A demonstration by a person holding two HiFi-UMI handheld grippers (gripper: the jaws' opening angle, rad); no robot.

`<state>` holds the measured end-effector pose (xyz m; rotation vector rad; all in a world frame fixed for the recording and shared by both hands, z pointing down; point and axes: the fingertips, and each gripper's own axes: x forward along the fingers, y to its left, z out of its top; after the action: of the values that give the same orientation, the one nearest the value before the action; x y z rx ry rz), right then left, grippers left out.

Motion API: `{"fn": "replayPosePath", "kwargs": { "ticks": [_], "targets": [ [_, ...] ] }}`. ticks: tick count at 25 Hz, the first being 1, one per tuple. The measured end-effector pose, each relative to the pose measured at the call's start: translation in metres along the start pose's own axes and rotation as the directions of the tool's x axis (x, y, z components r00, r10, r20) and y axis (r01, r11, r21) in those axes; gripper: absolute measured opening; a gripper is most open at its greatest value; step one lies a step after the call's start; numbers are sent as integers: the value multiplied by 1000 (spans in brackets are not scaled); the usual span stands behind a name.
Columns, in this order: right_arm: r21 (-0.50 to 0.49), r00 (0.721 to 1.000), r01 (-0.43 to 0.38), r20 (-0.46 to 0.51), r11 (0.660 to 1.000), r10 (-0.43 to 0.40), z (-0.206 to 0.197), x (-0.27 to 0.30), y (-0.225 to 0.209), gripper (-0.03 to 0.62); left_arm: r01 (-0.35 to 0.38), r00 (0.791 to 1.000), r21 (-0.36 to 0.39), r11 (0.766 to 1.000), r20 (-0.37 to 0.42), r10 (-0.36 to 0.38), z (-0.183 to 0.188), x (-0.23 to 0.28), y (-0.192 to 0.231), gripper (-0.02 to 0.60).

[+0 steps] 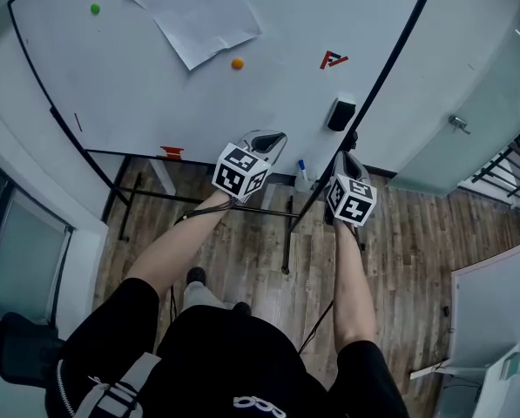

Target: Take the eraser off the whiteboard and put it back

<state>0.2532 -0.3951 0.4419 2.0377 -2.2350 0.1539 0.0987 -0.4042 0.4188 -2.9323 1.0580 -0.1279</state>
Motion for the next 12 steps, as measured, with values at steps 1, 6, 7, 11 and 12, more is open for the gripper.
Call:
{"fn": "replayPosePath", "kwargs": {
  "ticks": [1, 6, 7, 11, 12],
  "targets": [
    [-3, 1000, -7, -1, 1000, 7, -1, -2, 2, 28, -2, 1000, -1, 1000, -1, 2, -1, -2, -1, 9],
    [-15, 999, -35, -9, 999, 35, -8, -12, 11, 25, -8, 1000, -11, 1000, -9, 8, -7, -7, -8, 9],
    [-16, 999, -43, -11, 999, 43, -9, -13, 12, 23, -9, 1000, -14, 1000, -9, 9, -8, -7, -9, 9],
    [-15, 998, -61, -14, 998, 61, -10, -20, 14, 23, -10, 1000, -22, 1000, -11, 10, -9, -8, -14, 9],
    [-14, 998, -64, -15, 998, 63, -11, -21, 15, 23, -9, 1000, -24, 1000, -12, 9, -10, -8, -15, 9]
  ]
}}
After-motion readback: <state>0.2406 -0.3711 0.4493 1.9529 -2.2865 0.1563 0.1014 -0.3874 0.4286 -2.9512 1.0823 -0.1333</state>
